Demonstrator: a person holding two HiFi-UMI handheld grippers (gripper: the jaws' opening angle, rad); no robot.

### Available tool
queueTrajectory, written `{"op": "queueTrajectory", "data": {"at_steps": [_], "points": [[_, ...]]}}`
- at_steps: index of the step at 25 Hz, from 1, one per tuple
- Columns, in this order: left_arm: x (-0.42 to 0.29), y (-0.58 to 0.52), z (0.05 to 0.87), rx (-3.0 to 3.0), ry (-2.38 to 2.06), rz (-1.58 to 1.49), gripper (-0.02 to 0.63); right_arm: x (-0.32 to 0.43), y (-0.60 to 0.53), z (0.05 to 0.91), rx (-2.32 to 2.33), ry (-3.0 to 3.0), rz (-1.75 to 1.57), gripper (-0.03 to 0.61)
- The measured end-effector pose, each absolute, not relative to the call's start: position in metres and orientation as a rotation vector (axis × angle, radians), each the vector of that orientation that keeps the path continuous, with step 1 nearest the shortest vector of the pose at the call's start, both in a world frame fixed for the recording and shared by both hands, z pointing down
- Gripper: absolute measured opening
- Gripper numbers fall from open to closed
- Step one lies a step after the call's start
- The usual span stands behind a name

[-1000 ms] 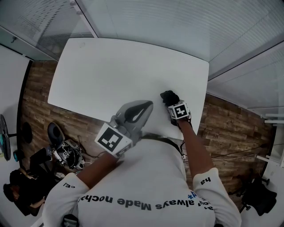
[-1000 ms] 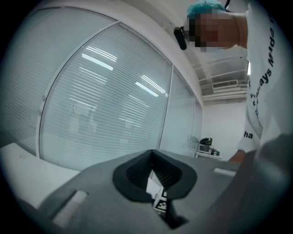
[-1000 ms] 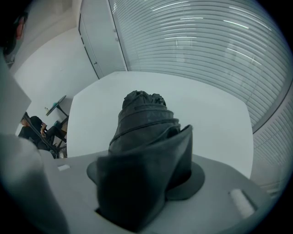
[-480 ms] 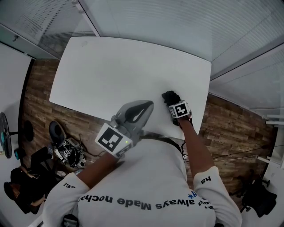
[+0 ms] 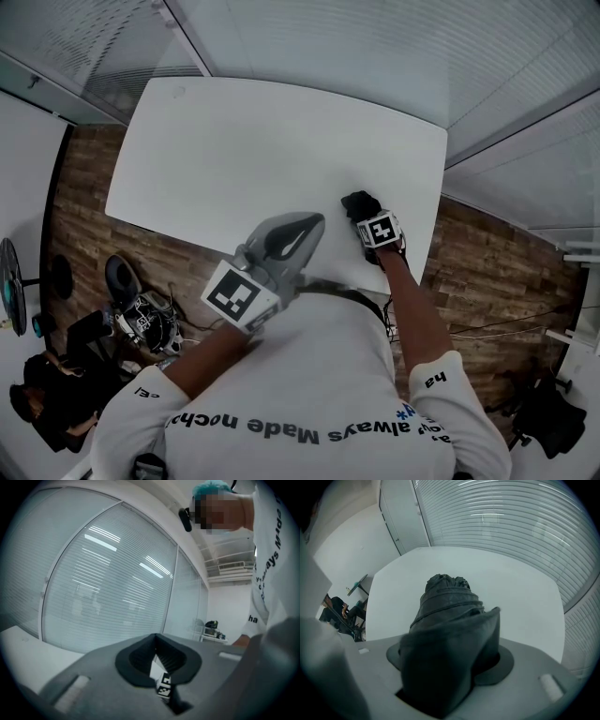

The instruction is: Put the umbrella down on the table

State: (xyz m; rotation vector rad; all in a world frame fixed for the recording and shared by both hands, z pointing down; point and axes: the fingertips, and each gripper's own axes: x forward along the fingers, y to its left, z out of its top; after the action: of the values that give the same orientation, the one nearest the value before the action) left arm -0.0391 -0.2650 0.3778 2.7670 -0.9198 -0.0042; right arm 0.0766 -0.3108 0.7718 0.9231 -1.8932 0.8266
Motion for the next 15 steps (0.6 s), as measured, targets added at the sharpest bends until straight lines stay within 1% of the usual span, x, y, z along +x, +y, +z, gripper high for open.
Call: {"op": "queueTrajectory", "data": {"at_steps": [2, 4, 11, 15], "points": [[-0.037, -0.262, 0.376, 2.767, -0.914, -0.009, 0.003, 0.078, -0.309, 0.769, 0.927, -1.898, 0.83, 0.321], [-0.035, -0.262, 0.374, 2.768, -0.907, -0.02, 0.002, 0.079, -0.308, 0.764, 0.938, -1.907, 0.83, 0.331], [-0.031, -0.264, 0.377, 2.767, -0.893, -0.02, 0.002, 0.088, -0.308, 0.737, 0.986, -1.974, 0.802, 0.336], [-0.026, -0.264, 0.377, 2.771, -0.876, -0.025, 0.003, 0.098, -0.308, 0.708, 1.039, -2.031, 0.76, 0.334]]}}
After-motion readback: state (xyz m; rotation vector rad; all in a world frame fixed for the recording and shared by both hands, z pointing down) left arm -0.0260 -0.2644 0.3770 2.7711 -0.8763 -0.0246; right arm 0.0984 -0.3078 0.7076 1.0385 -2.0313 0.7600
